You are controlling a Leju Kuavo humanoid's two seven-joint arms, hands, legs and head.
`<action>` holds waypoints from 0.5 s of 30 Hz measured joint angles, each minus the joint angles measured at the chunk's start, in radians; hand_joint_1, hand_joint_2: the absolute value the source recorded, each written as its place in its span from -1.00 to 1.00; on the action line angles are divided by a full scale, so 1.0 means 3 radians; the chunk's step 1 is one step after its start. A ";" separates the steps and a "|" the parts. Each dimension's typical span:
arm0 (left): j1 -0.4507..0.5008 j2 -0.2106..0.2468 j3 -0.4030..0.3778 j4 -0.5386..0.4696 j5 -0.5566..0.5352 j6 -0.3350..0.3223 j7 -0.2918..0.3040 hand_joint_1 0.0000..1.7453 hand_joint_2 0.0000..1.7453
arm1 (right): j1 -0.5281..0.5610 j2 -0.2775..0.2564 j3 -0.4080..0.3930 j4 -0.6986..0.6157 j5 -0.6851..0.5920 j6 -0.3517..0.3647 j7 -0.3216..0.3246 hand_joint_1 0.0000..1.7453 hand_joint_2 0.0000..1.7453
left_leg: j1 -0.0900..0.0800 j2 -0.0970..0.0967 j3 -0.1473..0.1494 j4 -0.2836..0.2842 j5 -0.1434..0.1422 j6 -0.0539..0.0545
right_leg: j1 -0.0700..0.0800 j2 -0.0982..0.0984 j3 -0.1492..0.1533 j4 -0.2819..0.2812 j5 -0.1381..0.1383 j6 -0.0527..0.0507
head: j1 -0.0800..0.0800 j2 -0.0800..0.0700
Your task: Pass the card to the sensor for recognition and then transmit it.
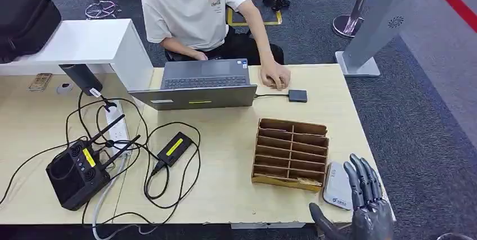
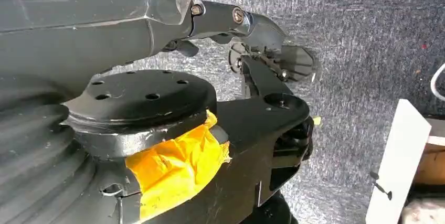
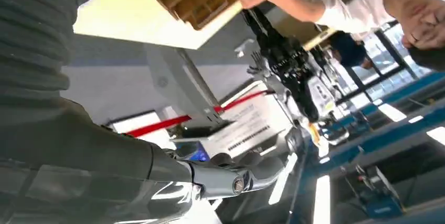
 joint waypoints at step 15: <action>-0.0004 -0.0009 0.0014 0.0000 -0.0148 0.0019 0.0044 -1.00 1.00 | -0.0089 0.0114 0.0090 0.0591 -0.0069 0.0000 0.0076 -1.00 1.00 | 0.0000 0.0004 0.0002 0.0000 0.0000 0.0000 | 0.0000 0.0001 0.0002 0.0001 0.0000 0.0000 | -0.0001 0.0000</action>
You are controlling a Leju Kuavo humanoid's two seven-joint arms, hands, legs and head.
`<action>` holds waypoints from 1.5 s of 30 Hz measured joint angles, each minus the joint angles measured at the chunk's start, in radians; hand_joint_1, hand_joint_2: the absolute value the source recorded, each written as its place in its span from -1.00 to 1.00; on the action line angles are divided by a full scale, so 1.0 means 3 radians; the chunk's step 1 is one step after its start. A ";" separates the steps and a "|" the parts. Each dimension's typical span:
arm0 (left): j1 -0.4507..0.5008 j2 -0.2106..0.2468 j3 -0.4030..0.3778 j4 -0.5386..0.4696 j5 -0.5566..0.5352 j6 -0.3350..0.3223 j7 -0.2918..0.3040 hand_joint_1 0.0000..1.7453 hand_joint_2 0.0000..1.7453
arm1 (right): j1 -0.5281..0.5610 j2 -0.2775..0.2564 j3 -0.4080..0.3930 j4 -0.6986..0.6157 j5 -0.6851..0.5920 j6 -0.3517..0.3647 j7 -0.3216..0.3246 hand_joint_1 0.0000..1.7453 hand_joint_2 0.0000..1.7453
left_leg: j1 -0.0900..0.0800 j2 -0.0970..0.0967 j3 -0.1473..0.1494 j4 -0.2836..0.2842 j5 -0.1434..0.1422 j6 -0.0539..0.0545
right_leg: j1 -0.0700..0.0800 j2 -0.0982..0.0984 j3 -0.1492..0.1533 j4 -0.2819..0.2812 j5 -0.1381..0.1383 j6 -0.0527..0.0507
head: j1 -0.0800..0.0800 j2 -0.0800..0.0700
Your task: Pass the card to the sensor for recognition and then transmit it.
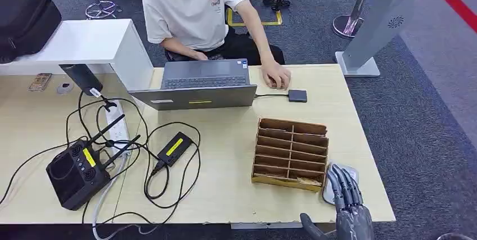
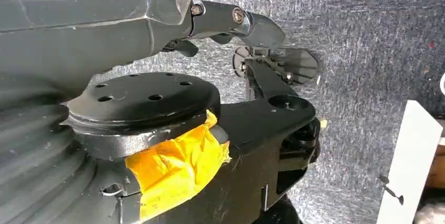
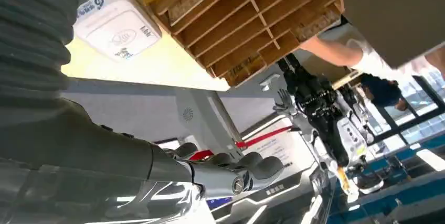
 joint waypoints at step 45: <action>-0.0006 0.0003 0.0000 0.0000 -0.0282 0.0009 0.0111 -1.00 1.00 | -0.0432 0.0890 -0.1006 0.0956 0.0726 -0.0001 -0.0687 -1.00 1.00 | 0.0000 0.0000 0.0000 0.0000 0.0000 0.0000 | 0.0000 0.0000 0.0000 0.0000 0.0000 0.0000 | 0.0001 0.0000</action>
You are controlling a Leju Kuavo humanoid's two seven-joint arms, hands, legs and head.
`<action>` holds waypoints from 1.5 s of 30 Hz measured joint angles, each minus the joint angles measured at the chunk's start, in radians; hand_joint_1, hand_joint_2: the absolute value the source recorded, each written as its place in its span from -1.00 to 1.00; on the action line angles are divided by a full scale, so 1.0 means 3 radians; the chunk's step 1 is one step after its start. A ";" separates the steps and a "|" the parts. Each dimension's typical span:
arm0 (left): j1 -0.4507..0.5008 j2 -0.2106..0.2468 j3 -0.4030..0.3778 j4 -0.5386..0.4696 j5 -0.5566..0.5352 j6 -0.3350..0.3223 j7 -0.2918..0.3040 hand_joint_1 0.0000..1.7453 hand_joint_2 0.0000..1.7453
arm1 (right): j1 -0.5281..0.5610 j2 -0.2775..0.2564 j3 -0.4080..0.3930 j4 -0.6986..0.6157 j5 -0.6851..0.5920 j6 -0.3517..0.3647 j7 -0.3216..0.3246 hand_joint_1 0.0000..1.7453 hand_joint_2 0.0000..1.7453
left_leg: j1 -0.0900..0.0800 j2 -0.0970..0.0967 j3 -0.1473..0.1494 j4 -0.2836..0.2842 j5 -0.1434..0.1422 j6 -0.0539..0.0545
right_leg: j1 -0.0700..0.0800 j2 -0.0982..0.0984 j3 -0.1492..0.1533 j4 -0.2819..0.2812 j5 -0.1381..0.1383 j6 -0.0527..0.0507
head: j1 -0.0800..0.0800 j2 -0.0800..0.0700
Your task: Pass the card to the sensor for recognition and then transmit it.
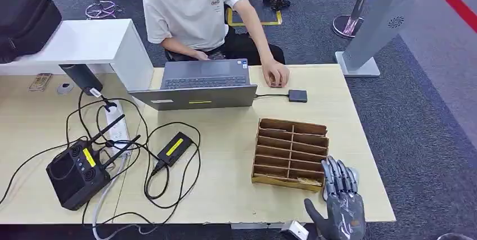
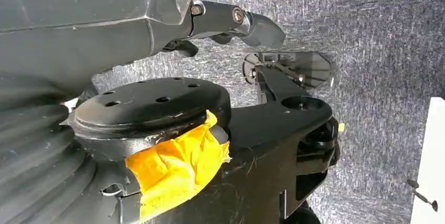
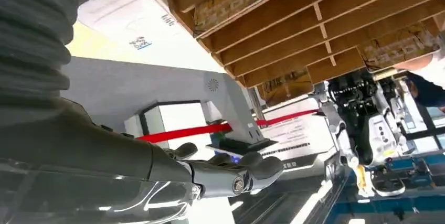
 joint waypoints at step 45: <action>-0.0002 0.0003 -0.0001 0.0000 -0.0158 -0.0013 0.0033 -1.00 1.00 | -0.0342 0.0177 -0.0064 0.0703 -0.0121 -0.0001 -0.0100 -1.00 1.00 | 0.0000 0.0000 0.0000 0.0000 0.0001 0.0000 | 0.0000 0.0000 0.0000 0.0001 0.0001 0.0000 | 0.0000 0.0000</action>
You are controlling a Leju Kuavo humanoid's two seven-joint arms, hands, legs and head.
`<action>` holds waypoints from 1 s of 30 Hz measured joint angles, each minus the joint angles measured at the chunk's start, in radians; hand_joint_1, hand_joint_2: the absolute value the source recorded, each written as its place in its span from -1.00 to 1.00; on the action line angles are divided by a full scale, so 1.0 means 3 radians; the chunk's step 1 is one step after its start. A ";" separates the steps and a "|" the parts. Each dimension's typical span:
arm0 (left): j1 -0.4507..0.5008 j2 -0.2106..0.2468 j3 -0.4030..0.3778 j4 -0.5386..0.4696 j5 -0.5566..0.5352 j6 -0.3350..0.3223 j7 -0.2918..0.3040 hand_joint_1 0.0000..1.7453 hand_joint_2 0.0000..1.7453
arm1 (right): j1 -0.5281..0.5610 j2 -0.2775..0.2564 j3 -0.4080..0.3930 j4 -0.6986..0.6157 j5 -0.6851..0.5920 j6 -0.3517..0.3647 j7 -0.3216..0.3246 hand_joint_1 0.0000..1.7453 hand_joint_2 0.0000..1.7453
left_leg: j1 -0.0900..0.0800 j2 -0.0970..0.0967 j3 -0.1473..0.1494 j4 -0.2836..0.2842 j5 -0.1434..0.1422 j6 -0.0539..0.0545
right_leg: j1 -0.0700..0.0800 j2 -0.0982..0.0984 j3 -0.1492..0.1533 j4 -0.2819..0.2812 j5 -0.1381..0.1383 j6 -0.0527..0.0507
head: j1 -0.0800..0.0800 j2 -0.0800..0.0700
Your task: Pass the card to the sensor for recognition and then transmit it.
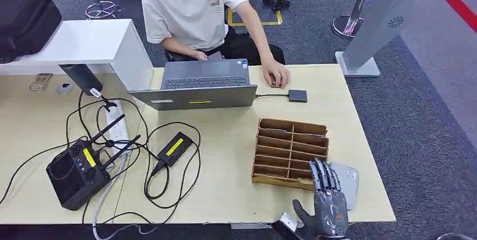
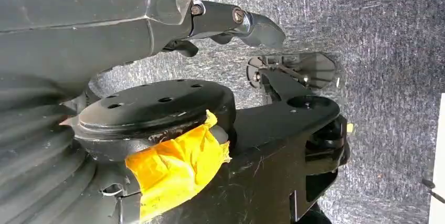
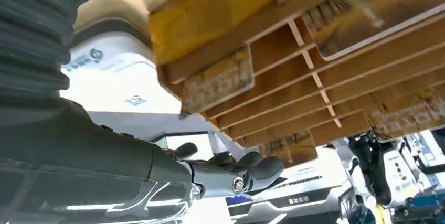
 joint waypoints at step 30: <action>0.0000 0.0001 0.0000 0.0000 -0.0036 -0.0005 -0.0006 -1.00 1.00 | -0.0056 0.0003 -0.0042 0.0081 -0.0023 -0.0003 0.0070 1.00 1.00 | 0.0000 0.0000 0.0000 0.0000 0.0000 0.0000 | 0.0000 0.0000 0.0000 0.0000 0.0000 0.0000 | 0.0000 0.0000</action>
